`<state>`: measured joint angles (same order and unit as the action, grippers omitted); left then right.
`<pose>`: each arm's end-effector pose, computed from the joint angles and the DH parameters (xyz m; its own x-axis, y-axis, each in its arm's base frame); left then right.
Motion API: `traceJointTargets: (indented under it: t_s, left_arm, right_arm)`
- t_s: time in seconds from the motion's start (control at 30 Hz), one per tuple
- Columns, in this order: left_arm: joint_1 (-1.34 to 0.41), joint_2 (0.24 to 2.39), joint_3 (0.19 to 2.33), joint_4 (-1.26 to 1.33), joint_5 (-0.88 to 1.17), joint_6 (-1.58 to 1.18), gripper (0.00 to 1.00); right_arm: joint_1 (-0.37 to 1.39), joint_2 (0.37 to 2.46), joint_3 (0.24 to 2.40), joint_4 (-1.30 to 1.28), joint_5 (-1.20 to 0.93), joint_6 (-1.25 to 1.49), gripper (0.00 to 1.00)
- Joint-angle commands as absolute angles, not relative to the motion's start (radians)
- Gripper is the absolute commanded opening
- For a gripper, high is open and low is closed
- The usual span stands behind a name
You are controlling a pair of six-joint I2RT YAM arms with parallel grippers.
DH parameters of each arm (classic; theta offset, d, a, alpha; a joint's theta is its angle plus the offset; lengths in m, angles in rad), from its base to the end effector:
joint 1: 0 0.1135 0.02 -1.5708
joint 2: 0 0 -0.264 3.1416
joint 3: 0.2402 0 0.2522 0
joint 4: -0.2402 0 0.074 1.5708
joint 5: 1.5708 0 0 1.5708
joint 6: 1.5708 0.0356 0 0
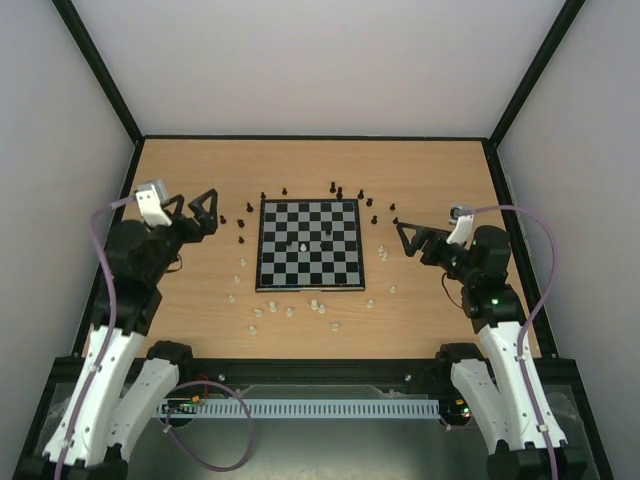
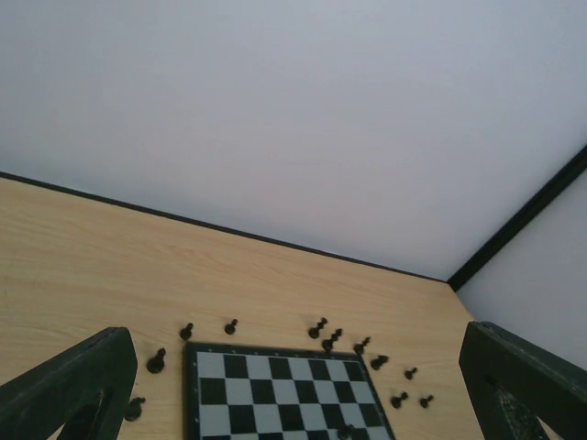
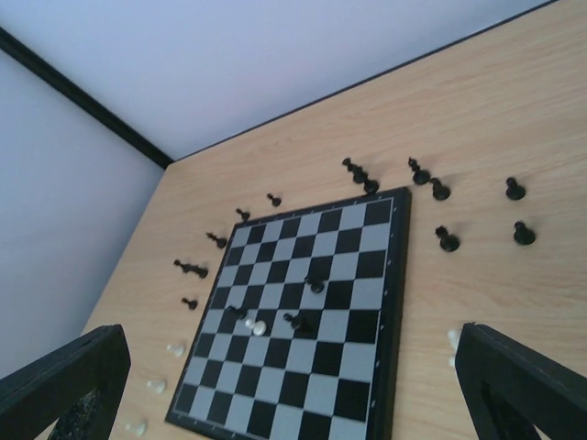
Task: Set up the chess pieces on the board
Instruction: Pick up the chess piece from the chessboard.
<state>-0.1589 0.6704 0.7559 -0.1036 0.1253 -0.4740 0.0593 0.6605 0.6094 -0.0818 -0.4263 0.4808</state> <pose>0.1586 -0.0299 0.3562 -0.1439 -0.4356 -0.8886 0.2413 0.8554 -0.4584 0.1635 0.0245 0.3088 -0.3315 0.4022 -0.8535 -0.3494 0.7879 0.5070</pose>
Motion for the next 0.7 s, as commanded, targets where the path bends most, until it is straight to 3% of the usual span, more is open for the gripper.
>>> traceJointTargets:
  t_s: [0.0, 0.3, 0.67]
  left_arm:
    - [-0.164, 0.573, 0.754, -0.243, 0.225, -0.532, 1.0]
    - [-0.167, 0.593, 0.785, -0.263, 0.292, -0.601, 1.0]
    - [-0.169, 0.688, 0.859, -0.311, 0.289, -0.614, 1.0]
  right_arm:
    - [0.064, 0.608, 0.641, -0.194, -0.535, 0.52, 0.99]
    - [0.065, 0.56, 0.594, -0.12, -0.653, 0.683, 0.99]
    - [0.067, 0.762, 0.642, 0.018, -0.807, 0.798, 0.99]
